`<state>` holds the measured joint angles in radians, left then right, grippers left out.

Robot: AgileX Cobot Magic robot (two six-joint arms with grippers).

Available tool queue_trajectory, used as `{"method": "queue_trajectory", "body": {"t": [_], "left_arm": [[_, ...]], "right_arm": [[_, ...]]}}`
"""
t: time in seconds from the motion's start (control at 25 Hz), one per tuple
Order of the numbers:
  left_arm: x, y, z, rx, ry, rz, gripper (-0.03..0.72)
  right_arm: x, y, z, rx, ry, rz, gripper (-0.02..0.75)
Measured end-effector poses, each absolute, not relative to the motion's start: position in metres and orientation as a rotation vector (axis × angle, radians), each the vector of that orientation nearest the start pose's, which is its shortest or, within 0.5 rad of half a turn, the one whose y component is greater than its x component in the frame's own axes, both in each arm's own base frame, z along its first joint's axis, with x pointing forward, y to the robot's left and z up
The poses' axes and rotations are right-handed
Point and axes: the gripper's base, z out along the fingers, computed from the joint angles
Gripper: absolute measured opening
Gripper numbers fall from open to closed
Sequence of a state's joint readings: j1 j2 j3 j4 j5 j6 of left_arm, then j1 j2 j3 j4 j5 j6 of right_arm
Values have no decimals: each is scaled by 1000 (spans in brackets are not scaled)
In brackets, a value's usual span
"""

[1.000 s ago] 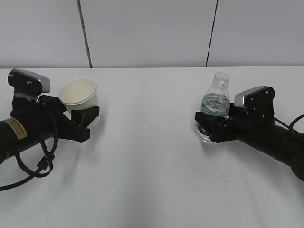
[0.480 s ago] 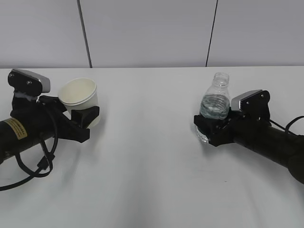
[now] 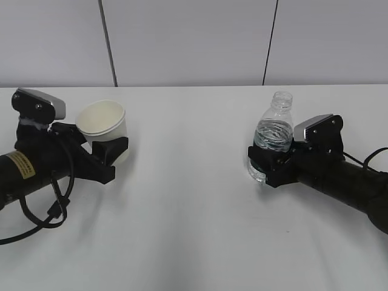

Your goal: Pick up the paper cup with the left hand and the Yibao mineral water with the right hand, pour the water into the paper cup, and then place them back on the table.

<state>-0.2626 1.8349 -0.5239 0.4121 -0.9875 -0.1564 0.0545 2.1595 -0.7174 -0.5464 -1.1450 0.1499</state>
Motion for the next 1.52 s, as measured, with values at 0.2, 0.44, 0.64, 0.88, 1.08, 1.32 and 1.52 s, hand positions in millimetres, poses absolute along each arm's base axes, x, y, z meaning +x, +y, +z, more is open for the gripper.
{"method": "queue_trajectory", "body": {"t": [0.2, 0.44, 0.64, 0.88, 1.08, 1.32, 1.52], "left_arm": [[280, -109, 133, 574, 1769, -456, 450], [277, -117, 133, 594, 1772, -482, 450], [267, -138, 131, 679, 1783, -523, 451], [256, -158, 130, 737, 1770, -580, 451], [252, -165, 129, 744, 1787, -598, 451], [252, -164, 128, 711, 1816, -613, 451], [251, -165, 128, 715, 1817, -619, 452]], "right_arm": [[337, 64, 77, -519, 1765, 433, 477], [347, 86, 92, -574, 1709, 473, 476], [364, 118, 108, -655, 1653, 494, 476], [378, 154, 122, -758, 1631, 483, 475], [385, 177, 134, -829, 1599, 470, 475], [389, 183, 140, -871, 1560, 468, 475], [390, 185, 139, -943, 1518, 416, 475]]}}
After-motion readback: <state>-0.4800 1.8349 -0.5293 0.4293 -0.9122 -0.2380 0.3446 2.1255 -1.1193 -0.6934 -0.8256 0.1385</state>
